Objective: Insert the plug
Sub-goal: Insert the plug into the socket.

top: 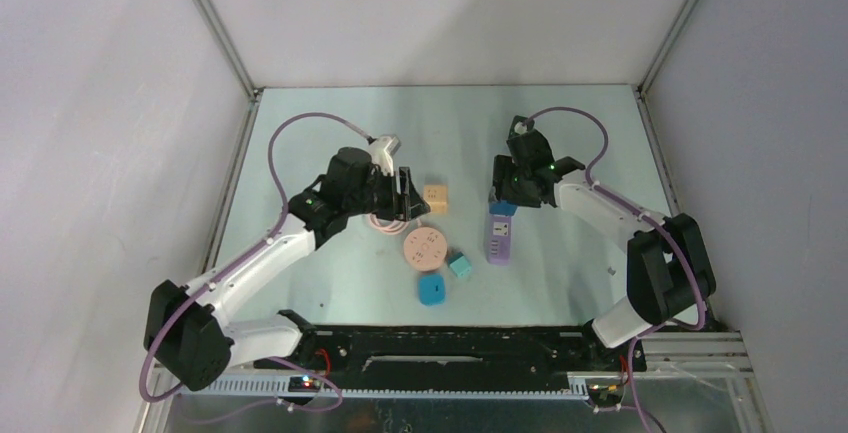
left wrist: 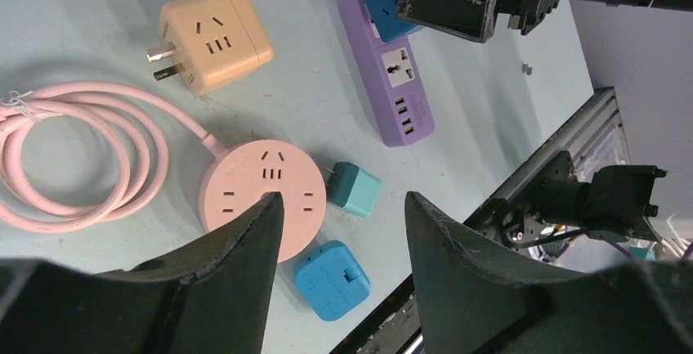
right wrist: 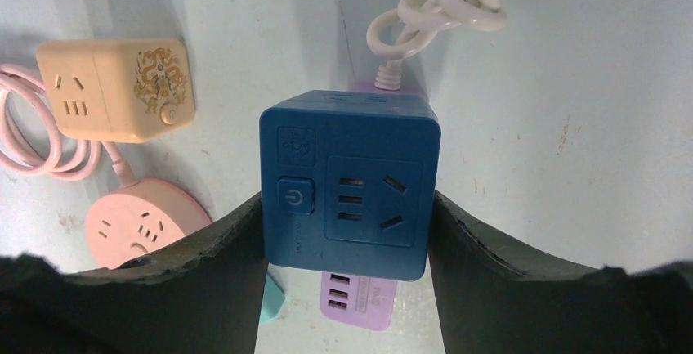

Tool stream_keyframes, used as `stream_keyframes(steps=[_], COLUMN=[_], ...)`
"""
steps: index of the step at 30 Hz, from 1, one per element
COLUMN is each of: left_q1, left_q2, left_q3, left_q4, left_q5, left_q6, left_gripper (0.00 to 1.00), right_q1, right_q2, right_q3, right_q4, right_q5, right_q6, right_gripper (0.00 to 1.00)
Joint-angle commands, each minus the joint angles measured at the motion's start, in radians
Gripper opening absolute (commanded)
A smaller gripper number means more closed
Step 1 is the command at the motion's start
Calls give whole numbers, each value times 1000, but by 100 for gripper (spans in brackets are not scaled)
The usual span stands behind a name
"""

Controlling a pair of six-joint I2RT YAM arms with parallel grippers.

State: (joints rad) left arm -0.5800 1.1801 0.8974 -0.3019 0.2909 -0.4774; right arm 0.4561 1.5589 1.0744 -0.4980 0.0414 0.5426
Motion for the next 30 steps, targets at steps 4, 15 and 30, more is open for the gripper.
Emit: stream_keyframes(steps=[4, 15, 30], left_q1=[6, 6, 5], left_q2=[7, 10, -2], left_q3=[1, -8, -14], left_q4=[24, 34, 33], left_q5=[1, 8, 2], left_q6=[20, 19, 16], left_gripper=[61, 61, 61], right_q1=[0, -1, -20], right_q2=[-70, -87, -34], right_q3=[-15, -16, -66], right_q4=[5, -10, 39], right_q5=[22, 31, 29], right_q6=[33, 50, 50], right_gripper=[0, 0, 0])
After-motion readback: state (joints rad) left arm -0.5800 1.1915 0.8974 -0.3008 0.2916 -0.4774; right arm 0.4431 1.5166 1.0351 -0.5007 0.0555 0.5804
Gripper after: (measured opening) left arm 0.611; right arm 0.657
